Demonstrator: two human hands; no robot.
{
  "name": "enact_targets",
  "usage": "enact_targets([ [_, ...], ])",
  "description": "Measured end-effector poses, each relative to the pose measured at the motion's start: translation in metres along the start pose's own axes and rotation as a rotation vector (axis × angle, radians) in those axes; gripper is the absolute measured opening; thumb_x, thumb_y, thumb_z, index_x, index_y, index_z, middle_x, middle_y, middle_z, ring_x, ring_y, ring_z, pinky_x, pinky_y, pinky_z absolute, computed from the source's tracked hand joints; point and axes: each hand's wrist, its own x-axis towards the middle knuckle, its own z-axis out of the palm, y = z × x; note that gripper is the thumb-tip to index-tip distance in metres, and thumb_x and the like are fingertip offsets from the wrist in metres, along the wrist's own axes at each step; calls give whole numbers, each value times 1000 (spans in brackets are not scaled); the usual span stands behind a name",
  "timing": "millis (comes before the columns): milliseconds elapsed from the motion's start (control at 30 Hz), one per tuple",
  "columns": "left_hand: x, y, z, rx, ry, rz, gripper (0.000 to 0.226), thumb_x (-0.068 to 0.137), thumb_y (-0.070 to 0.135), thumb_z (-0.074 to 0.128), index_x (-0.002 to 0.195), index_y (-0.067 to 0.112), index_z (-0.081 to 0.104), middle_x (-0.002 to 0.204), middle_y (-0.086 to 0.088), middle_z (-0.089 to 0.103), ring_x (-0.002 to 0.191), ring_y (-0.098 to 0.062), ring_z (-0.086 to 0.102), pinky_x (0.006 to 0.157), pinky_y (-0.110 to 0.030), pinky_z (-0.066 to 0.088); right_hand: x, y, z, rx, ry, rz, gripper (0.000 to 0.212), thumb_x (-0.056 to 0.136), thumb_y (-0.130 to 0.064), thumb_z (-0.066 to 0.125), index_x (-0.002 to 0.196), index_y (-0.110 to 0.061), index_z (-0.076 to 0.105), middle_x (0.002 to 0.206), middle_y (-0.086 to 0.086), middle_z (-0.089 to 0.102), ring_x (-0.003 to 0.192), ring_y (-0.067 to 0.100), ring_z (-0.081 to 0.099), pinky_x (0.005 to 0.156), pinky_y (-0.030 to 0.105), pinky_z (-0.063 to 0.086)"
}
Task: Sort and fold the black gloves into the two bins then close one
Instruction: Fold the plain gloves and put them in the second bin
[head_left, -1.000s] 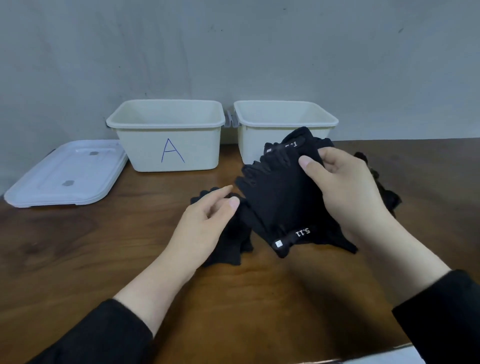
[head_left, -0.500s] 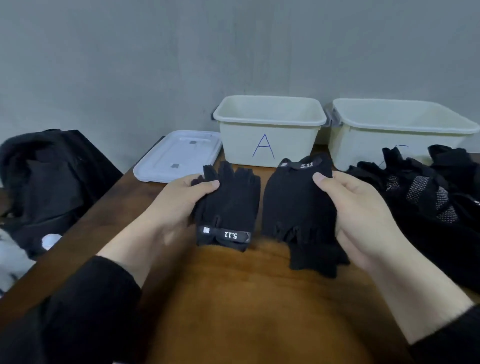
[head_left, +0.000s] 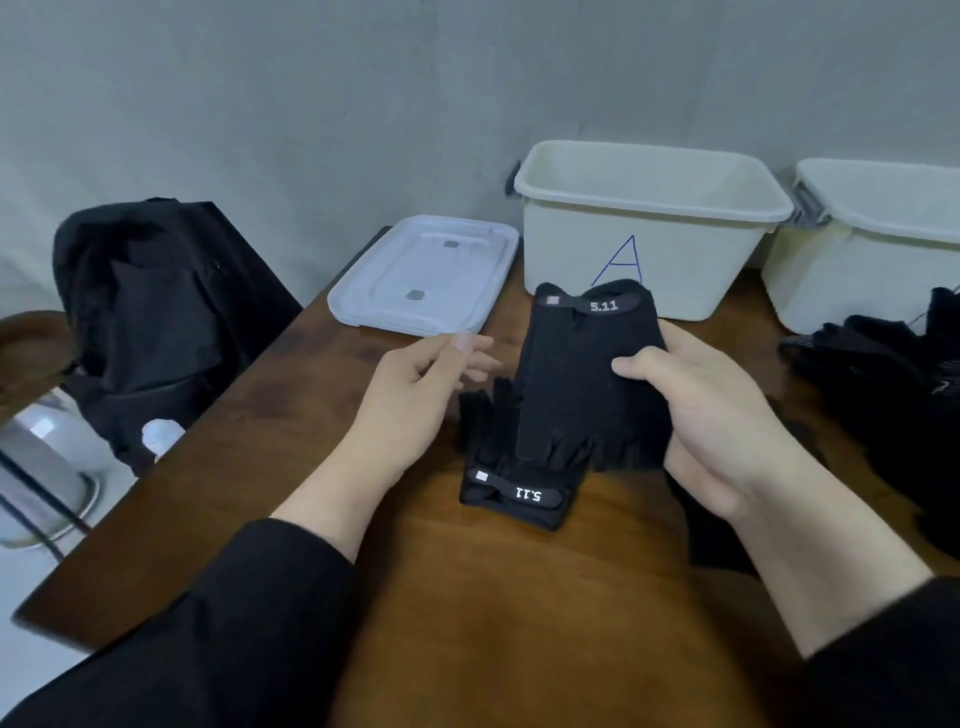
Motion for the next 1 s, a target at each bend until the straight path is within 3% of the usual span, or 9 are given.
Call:
enact_targets([
  [133,-3,8,-2,-209,-277,-82,26,102,34,59,108,15,77,114,-13,73,111,-35,66,107,-57,46,9,1,12,-7,-111,-12,38,101,-5,45,126,-23,67,122,1,73,116,21,68,105,52,49],
  [200,-3,11,-3,-294,-282,-114,15,98,20,65,99,9,75,117,-25,69,114,-40,65,109,-58,45,14,1,16,-13,-140,-9,35,101,-6,47,127,-21,66,123,3,73,116,23,68,105,52,49],
  [267,-2,12,-4,-340,-225,-126,9,95,15,68,94,7,72,113,-30,67,99,-39,64,100,-59,48,20,-2,17,11,-171,-13,29,103,-14,52,129,-15,65,125,6,72,118,25,67,103,48,50],
  [400,1,13,-6,-230,-114,-65,7,93,13,70,91,6,73,89,-14,73,74,-15,59,64,-28,48,33,-19,17,-190,-131,-87,18,98,-21,64,112,-14,73,109,5,77,105,22,73,91,35,56],
  [567,5,14,-10,-197,26,-27,9,93,12,70,95,19,74,69,7,66,65,-8,56,70,-16,49,39,-57,8,-523,71,-322,3,94,-24,69,91,-25,71,81,-8,77,71,5,70,71,25,53],
  [733,13,3,-16,-71,209,-127,16,100,26,61,89,19,71,70,4,66,61,-14,58,65,-32,50,42,-75,0,-850,77,-337,9,93,-38,65,95,-30,62,79,-2,71,49,15,66,67,36,49],
  [833,13,-2,-16,84,152,-178,23,101,33,57,86,21,69,73,4,70,63,-15,64,74,-40,55,39,-74,8,-856,181,-363,7,99,-37,58,101,-31,56,98,0,69,58,10,72,61,32,45],
  [933,11,-1,-16,93,173,-166,23,101,33,55,88,22,70,75,3,71,65,-15,66,78,-42,56,21,-60,20,-824,287,-499,7,99,-37,56,102,-34,50,85,-6,67,65,6,66,64,33,49],
  [1000,11,1,-16,94,188,-157,23,101,32,54,89,22,70,74,3,71,64,-13,65,78,-42,56,0,-26,29,-908,227,-518,11,97,-35,58,101,-34,48,83,-10,67,65,5,57,65,28,47],
])
